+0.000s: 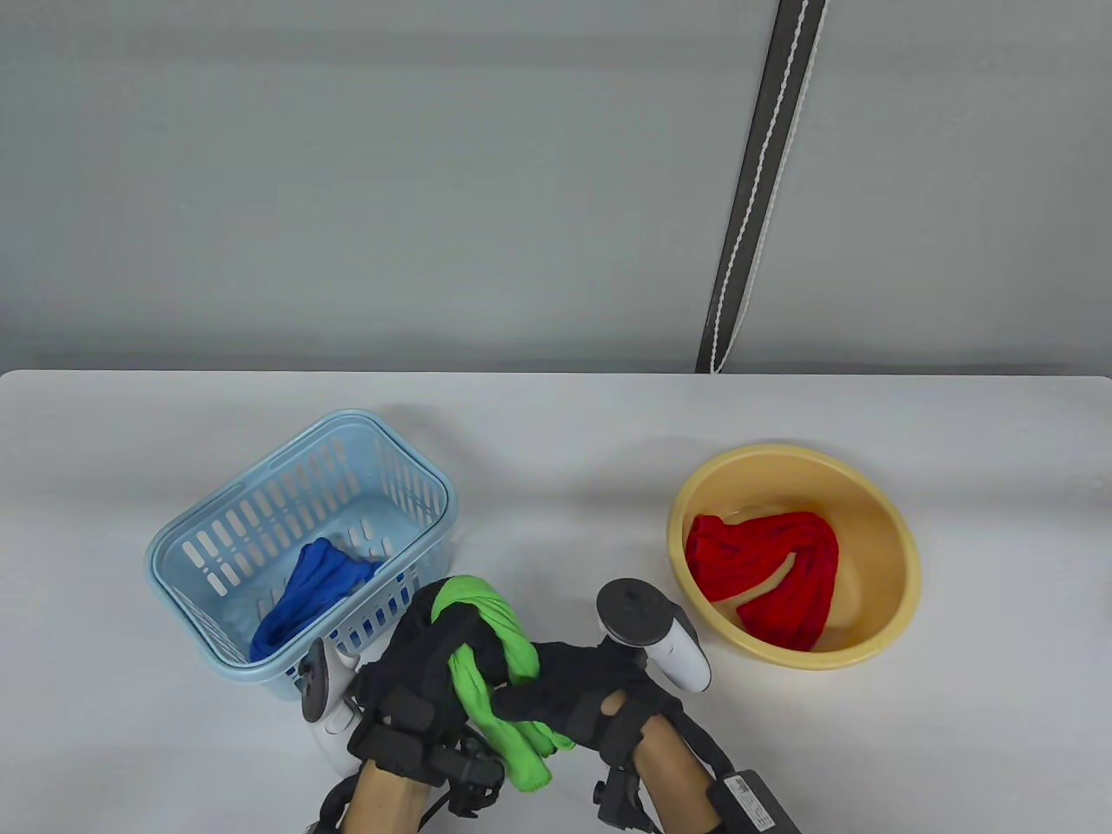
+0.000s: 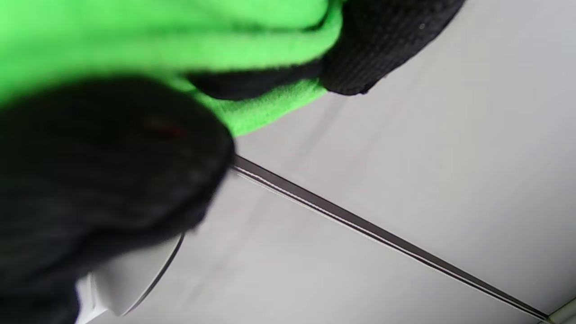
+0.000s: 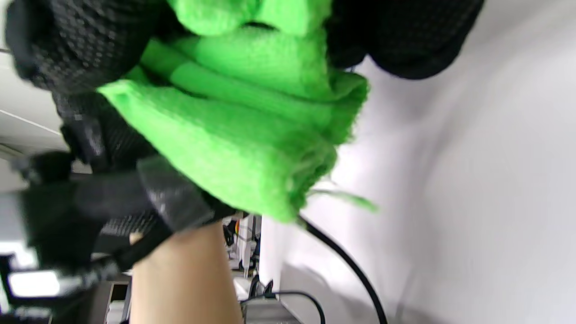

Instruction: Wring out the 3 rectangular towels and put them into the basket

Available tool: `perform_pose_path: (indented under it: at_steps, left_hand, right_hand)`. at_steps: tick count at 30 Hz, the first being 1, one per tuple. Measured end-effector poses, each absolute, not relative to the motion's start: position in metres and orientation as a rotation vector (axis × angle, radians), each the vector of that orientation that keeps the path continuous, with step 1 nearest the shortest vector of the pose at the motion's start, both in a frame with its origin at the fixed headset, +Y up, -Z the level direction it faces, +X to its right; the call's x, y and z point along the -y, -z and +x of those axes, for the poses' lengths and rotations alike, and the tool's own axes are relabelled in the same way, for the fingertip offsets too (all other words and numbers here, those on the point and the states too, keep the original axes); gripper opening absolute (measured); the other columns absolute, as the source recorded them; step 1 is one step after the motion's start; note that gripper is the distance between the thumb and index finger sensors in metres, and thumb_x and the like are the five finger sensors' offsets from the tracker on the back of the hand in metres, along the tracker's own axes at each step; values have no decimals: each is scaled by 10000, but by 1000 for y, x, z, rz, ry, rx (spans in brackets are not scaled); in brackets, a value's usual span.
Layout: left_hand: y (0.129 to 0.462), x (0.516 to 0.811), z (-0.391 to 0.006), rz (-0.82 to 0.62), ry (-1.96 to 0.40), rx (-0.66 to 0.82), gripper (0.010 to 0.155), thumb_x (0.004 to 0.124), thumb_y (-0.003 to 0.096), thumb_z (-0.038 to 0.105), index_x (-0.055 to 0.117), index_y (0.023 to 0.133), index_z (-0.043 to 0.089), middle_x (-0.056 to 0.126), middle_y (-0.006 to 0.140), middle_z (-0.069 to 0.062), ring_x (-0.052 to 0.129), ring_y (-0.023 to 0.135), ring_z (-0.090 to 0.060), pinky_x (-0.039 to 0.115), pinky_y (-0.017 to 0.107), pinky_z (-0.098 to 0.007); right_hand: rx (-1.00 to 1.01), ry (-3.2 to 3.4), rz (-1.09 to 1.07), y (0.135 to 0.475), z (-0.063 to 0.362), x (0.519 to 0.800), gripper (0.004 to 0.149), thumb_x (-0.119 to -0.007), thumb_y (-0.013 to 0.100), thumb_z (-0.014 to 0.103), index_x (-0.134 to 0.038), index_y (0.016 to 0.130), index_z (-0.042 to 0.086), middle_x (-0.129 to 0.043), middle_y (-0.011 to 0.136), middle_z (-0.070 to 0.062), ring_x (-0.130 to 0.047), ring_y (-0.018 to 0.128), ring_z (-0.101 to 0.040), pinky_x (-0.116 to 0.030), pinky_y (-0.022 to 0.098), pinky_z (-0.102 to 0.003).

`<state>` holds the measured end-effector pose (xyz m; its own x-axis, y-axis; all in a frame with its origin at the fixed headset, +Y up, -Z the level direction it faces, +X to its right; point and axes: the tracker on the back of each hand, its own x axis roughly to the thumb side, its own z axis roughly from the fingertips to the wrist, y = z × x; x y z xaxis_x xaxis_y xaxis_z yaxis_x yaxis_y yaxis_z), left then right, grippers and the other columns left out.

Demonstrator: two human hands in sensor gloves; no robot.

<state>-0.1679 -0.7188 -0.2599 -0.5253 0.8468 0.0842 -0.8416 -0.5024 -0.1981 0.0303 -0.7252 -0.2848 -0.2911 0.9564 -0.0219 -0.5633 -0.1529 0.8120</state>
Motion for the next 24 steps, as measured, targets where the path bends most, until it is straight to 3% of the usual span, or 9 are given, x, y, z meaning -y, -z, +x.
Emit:
perform_pose_path:
  at_steps: [3, 6, 7, 9, 11, 15, 17, 20, 24]
  left_hand:
    - [260, 716, -168, 8, -2029, 260, 591, 866, 556, 444, 666, 946, 46, 939, 645, -17, 1005, 404, -161, 911, 334, -369]
    - [259, 709, -170, 69, -1872, 287, 595, 882, 535, 428, 684, 937, 37, 954, 644, -27, 1023, 409, -175, 925, 349, -390]
    - [259, 708, -171, 78, -1848, 291, 596, 886, 530, 429, 690, 937, 41, 959, 650, -26, 1031, 422, -177, 932, 365, -397]
    - [259, 704, -173, 110, -1807, 291, 598, 902, 514, 411, 704, 940, 41, 969, 669, -44, 1041, 464, -217, 932, 408, -446]
    - [258, 702, -174, 126, -1767, 269, 600, 918, 501, 386, 717, 945, 35, 979, 691, -65, 1049, 511, -269, 917, 454, -511]
    - [259, 699, -183, 92, -1597, 288, 610, 918, 507, 394, 708, 983, 76, 979, 783, -68, 1050, 640, -321, 868, 520, -566]
    - [260, 698, -186, 98, -1531, 300, 621, 926, 502, 392, 705, 994, 85, 979, 823, -70, 1046, 686, -343, 858, 531, -577]
    - [259, 695, -189, 137, -1373, 315, 641, 934, 496, 382, 692, 1012, 89, 968, 863, -91, 1027, 722, -371, 838, 544, -596]
    - [253, 686, -180, 254, -945, 391, 694, 922, 500, 397, 629, 1062, 113, 914, 942, -114, 985, 765, -381, 807, 575, -610]
  right_hand:
    - [-891, -1699, 617, 283, 26, 729, 760, -942, 395, 587, -799, 948, 86, -889, 628, -87, -917, 418, -226, -834, 401, -521]
    - [-833, -1728, 569, 281, 28, 728, 537, -943, 491, 489, -858, 859, 106, -871, 659, -110, -902, 463, -272, -800, 450, -561]
    - [-812, -1767, 580, 281, 30, 726, 528, -932, 498, 484, -847, 862, 110, -846, 716, -131, -887, 532, -314, -763, 502, -601]
    - [-738, -1852, 599, 281, 35, 722, 522, -909, 510, 482, -803, 842, 95, -724, 979, -231, -822, 768, -425, -700, 588, -664]
    - [-683, -1858, 574, 282, 41, 721, 510, -932, 502, 432, -781, 826, 70, -745, 1039, -272, -867, 845, -506, -747, 573, -663]
    - [-501, -1968, 496, 282, 52, 718, 505, -976, 473, 280, -731, 873, 92, -974, 748, -157, -1084, 534, -306, -908, 409, -525]
    - [-464, -2062, 508, 282, 55, 714, 526, -960, 491, 262, -698, 915, 94, -943, 747, -162, -1044, 503, -298, -890, 391, -523]
    - [-374, -2266, 527, 281, 58, 709, 583, -935, 511, 303, -651, 994, 145, -922, 720, -145, -1003, 466, -275, -878, 355, -483]
    - [-248, -2450, 470, 282, 67, 707, 564, -968, 487, 382, -730, 944, 152, -958, 615, -83, -996, 367, -234, -881, 274, -445]
